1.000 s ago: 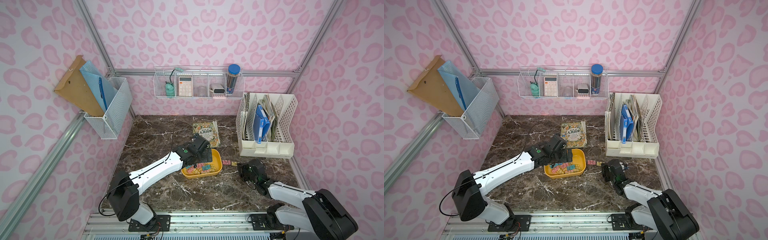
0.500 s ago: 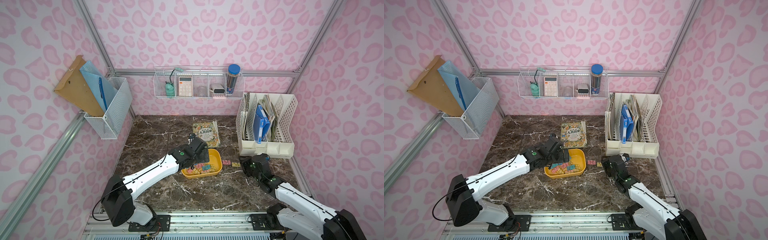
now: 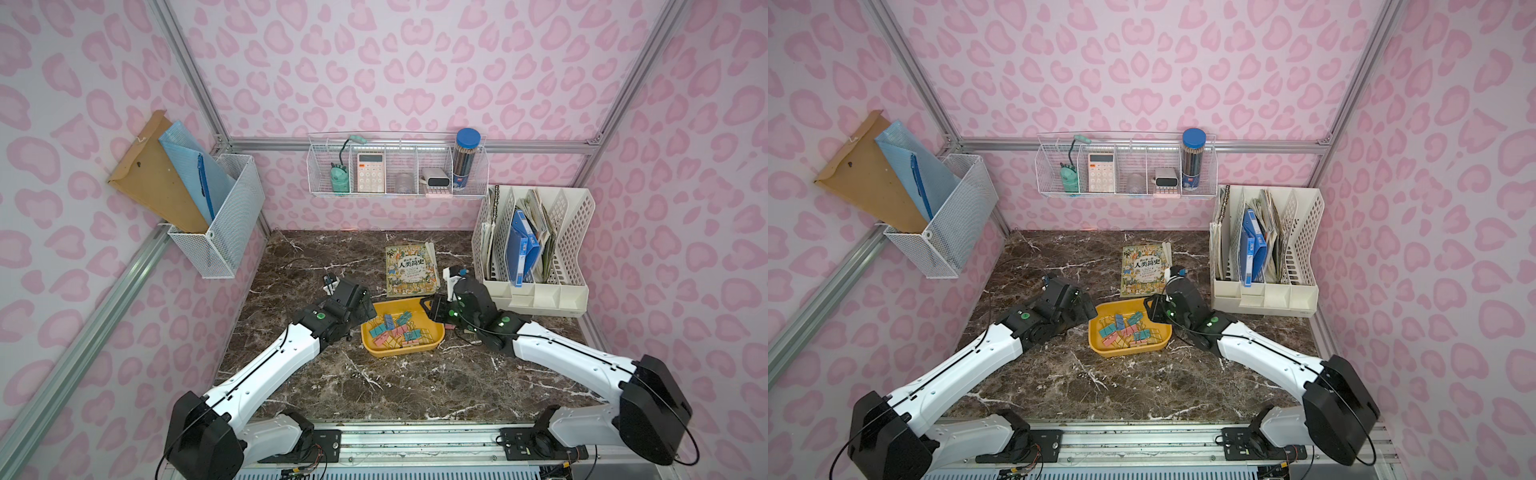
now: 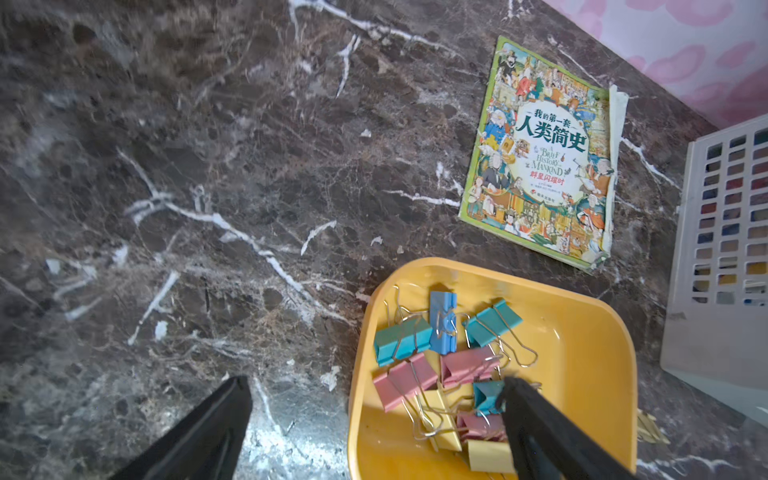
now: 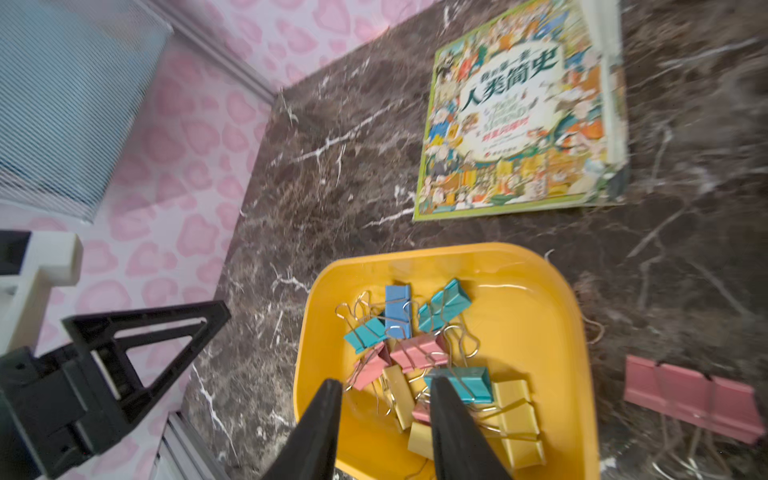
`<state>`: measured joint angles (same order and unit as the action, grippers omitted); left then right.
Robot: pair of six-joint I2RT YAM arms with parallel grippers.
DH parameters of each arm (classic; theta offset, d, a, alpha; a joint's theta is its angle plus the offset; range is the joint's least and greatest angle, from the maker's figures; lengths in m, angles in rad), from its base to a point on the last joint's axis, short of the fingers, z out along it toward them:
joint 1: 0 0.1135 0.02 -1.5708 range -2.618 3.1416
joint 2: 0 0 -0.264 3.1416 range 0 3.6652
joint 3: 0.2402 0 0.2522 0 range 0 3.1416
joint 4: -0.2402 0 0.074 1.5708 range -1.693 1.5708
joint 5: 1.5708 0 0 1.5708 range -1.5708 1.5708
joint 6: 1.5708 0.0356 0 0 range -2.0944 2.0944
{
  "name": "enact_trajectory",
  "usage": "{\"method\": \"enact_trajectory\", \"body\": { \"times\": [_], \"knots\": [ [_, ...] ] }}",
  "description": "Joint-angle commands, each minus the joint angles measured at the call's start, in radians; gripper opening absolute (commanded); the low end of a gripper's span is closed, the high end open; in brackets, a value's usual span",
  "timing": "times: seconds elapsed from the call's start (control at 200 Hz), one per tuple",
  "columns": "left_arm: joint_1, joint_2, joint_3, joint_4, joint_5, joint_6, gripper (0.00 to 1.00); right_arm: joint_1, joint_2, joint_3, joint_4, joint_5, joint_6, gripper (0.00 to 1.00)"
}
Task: Take out the binder clips from the storage box
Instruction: Pick up the binder clip from the storage box.
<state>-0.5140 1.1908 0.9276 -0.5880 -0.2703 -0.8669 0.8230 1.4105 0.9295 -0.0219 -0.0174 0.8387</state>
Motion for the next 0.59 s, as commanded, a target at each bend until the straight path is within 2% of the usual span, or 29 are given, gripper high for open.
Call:
{"method": "enact_trajectory", "body": {
  "times": [0.0,0.21,0.335,0.59],
  "knots": [
    [0.023,-0.027,-0.029,0.03,0.084,-0.037,0.99,0.038,0.093,0.088,-0.152,0.065,-0.008,0.38],
    [0.025,-0.031,-0.036,0.019,0.096,-0.034,0.99,0.043,0.213,0.141,-0.182,0.078,0.014,0.36],
    [0.025,-0.031,-0.044,0.026,0.106,-0.028,0.98,0.025,0.275,0.158,-0.163,0.001,0.01,0.32],
    [0.025,0.006,-0.036,0.052,0.19,0.002,0.99,-0.014,0.361,0.17,-0.123,-0.056,0.057,0.3]
  ]
}}
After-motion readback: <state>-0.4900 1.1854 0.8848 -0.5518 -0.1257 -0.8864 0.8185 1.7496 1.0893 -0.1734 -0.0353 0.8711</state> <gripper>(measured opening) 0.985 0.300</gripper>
